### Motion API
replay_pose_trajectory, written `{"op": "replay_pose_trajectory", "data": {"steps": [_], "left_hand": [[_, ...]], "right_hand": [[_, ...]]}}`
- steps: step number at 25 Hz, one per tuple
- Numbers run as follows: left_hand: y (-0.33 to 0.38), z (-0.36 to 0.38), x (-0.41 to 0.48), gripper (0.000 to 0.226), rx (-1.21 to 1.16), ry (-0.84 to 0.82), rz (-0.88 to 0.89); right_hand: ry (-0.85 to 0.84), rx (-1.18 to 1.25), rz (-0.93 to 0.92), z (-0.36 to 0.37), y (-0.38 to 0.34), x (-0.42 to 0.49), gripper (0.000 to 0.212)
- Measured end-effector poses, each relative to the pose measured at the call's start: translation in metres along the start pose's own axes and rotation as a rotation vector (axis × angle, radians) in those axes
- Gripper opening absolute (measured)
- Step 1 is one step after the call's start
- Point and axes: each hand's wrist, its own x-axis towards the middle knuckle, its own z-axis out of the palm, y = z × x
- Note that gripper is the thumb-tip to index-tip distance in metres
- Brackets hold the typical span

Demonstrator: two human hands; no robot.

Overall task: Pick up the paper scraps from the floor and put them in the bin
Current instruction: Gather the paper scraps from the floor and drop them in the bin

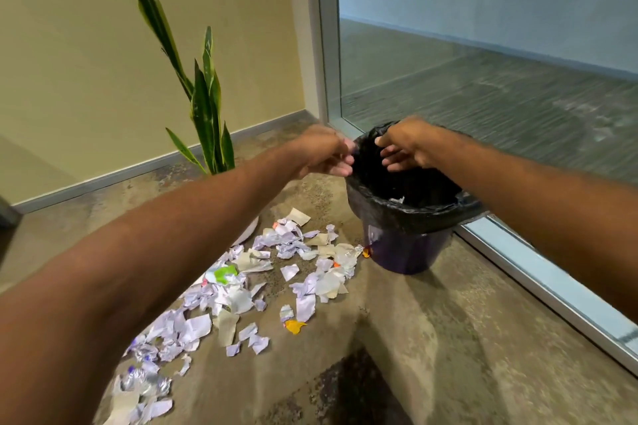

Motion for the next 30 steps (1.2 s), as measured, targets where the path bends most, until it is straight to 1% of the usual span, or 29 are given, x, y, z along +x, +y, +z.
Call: {"op": "replay_pose_trajectory", "data": {"steps": [2, 5, 7, 9, 10, 12, 14, 16, 17, 18, 20, 21, 23, 25, 27, 28, 30], "left_hand": [[-0.031, -0.022, 0.001, 0.023, 0.085, 0.004, -0.032], [-0.082, -0.047, 0.006, 0.022, 0.268, 0.01, -0.104], [-0.115, -0.054, 0.01, 0.02, 0.419, -0.02, -0.128], [-0.146, -0.053, 0.012, 0.022, 0.541, -0.084, -0.148], [-0.163, -0.052, 0.012, 0.028, 0.614, -0.129, -0.15], [-0.192, -0.046, 0.008, 0.05, 0.788, -0.241, -0.13], [-0.218, -0.039, 0.002, 0.069, 0.972, -0.334, -0.056], [-0.242, -0.031, -0.004, 0.074, 1.062, -0.401, 0.033], [-0.253, -0.027, -0.006, 0.077, 1.05, -0.419, 0.042], [-0.263, -0.023, -0.008, 0.08, 1.027, -0.435, 0.036], [-0.282, -0.014, -0.014, 0.09, 1.058, -0.463, 0.05], [-0.291, -0.009, -0.017, 0.094, 1.118, -0.454, 0.068], [-0.306, -0.001, -0.022, 0.096, 1.241, -0.387, 0.12], [-0.315, 0.002, -0.021, 0.086, 1.254, -0.311, 0.166], [-0.317, 0.0, -0.017, 0.06, 1.172, -0.27, 0.2], [-0.317, -0.002, -0.015, 0.048, 1.122, -0.261, 0.208], [-0.319, -0.006, -0.01, 0.038, 1.056, -0.244, 0.201]], "right_hand": [[-0.024, -0.007, -0.084, 0.019, -0.005, -0.01, 0.004], [-0.106, -0.031, -0.179, 0.058, -0.012, -0.029, 0.005], [-0.195, -0.049, -0.219, 0.088, -0.011, -0.039, 0.006], [-0.259, -0.1, -0.233, 0.117, -0.001, -0.045, 0.007], [-0.278, -0.157, -0.233, 0.131, 0.008, -0.046, 0.008], [-0.305, -0.321, -0.227, 0.154, 0.032, -0.046, 0.011], [-0.323, -0.484, -0.177, 0.168, 0.06, -0.044, 0.01], [-0.361, -0.636, -0.106, 0.181, 0.088, -0.042, 0.011], [-0.38, -0.733, -0.093, 0.186, 0.102, -0.041, 0.017], [-0.388, -0.844, -0.106, 0.192, 0.115, -0.04, 0.028], [-0.397, -1.022, -0.147, 0.205, 0.139, -0.039, 0.057], [-0.4, -1.058, -0.155, 0.21, 0.15, -0.039, 0.07], [-0.405, -1.08, -0.152, 0.218, 0.169, -0.036, 0.09], [-0.405, -1.113, -0.133, 0.225, 0.184, -0.032, 0.11], [-0.398, -1.13, -0.107, 0.228, 0.194, -0.028, 0.125], [-0.398, -1.138, -0.1, 0.23, 0.198, -0.026, 0.128], [-0.392, -1.161, -0.094, 0.232, 0.203, -0.023, 0.126]]}}
